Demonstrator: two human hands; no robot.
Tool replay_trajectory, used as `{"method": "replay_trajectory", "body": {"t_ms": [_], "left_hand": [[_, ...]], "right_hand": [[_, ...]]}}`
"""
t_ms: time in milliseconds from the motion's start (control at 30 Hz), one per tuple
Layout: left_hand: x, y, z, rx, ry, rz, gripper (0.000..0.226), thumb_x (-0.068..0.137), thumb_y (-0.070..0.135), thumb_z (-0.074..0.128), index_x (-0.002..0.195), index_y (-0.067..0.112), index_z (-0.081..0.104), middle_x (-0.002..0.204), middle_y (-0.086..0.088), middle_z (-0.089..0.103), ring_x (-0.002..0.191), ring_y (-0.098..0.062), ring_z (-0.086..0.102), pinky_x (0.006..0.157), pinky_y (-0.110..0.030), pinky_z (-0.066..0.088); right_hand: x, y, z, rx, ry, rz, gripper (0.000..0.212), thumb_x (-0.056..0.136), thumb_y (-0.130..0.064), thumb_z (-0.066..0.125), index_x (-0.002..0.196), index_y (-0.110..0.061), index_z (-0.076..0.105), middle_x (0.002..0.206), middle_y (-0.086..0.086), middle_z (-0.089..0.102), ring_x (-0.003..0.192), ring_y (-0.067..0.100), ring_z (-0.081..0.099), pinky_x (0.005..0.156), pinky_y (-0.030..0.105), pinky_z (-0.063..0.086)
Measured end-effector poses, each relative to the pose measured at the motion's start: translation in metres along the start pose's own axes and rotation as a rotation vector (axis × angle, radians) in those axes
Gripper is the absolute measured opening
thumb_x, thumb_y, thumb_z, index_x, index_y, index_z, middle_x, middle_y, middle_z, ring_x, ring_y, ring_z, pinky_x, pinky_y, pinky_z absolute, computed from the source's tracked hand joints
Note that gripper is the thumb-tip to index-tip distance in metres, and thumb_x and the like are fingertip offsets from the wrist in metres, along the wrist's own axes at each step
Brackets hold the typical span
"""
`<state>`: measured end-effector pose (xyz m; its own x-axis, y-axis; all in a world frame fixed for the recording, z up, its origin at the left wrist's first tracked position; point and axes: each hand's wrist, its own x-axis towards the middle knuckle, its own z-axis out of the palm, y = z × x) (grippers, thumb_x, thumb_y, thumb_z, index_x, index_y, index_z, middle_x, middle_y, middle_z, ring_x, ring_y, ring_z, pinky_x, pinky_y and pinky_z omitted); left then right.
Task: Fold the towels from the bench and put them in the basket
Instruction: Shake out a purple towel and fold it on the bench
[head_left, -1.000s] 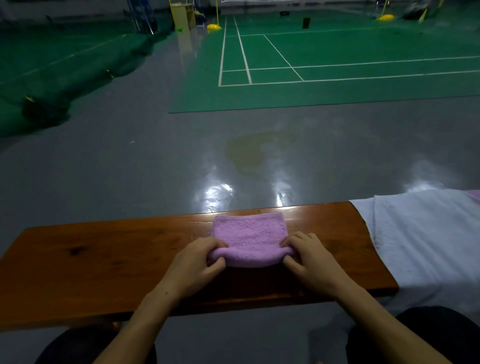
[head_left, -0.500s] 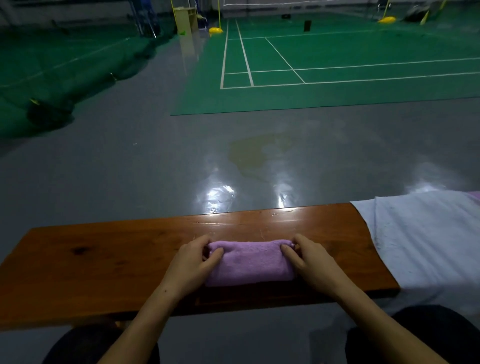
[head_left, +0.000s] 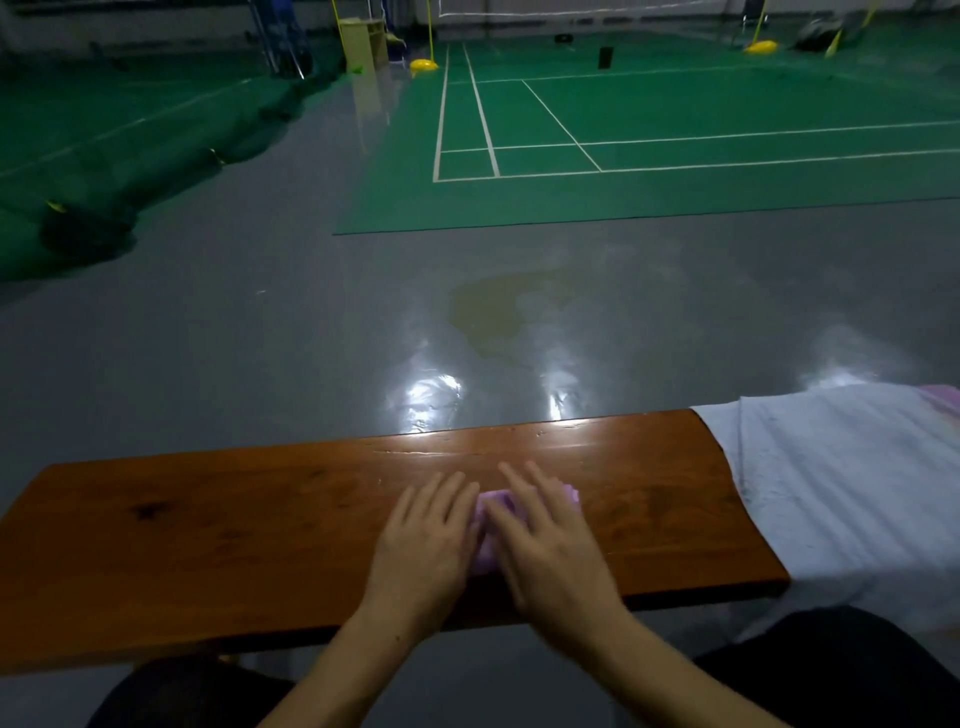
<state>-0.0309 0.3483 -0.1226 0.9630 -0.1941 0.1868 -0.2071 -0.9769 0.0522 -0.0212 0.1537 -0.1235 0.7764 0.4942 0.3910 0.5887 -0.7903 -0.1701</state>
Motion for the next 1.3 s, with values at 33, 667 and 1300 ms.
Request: {"method": "replay_trajectory", "body": {"t_ms": [33, 667, 1300], "left_hand": [[-0.002, 0.003, 0.008, 0.01, -0.082, -0.023, 0.062, 0.106, 0.043, 0.02, 0.157, 0.019, 0.046, 0.163, -0.005, 0.044, 0.153, -0.026, 0.038, 0.121, -0.048, 0.036], [0.001, -0.046, -0.022, -0.318, -0.145, -0.565, 0.066, 0.076, 0.094, 0.047, 0.107, 0.039, 0.065, 0.104, 0.016, 0.066, 0.094, -0.006, 0.061, 0.084, -0.037, 0.058], [0.019, -0.041, -0.053, -1.397, -0.028, -0.599, 0.03, 0.081, -0.004, 0.083, 0.103, -0.002, 0.062, 0.088, -0.009, 0.075, 0.082, -0.018, 0.072, 0.066, -0.031, 0.06]], "right_hand": [[-0.003, -0.008, 0.008, -0.011, -0.059, -0.016, 0.053, 0.104, -0.038, 0.043, 0.152, -0.016, 0.05, 0.167, 0.012, 0.035, 0.156, 0.036, 0.029, 0.124, 0.056, 0.031], [0.013, 0.043, -0.006, 0.048, -0.378, 0.237, 0.062, 0.088, -0.086, 0.029, 0.105, -0.036, 0.062, 0.097, -0.016, 0.063, 0.084, 0.004, 0.06, 0.078, 0.029, 0.059], [0.045, 0.019, -0.011, 0.813, -0.366, 0.257, 0.053, 0.093, -0.074, 0.061, 0.092, -0.022, 0.074, 0.087, -0.005, 0.075, 0.077, 0.012, 0.069, 0.068, 0.037, 0.059]]}}
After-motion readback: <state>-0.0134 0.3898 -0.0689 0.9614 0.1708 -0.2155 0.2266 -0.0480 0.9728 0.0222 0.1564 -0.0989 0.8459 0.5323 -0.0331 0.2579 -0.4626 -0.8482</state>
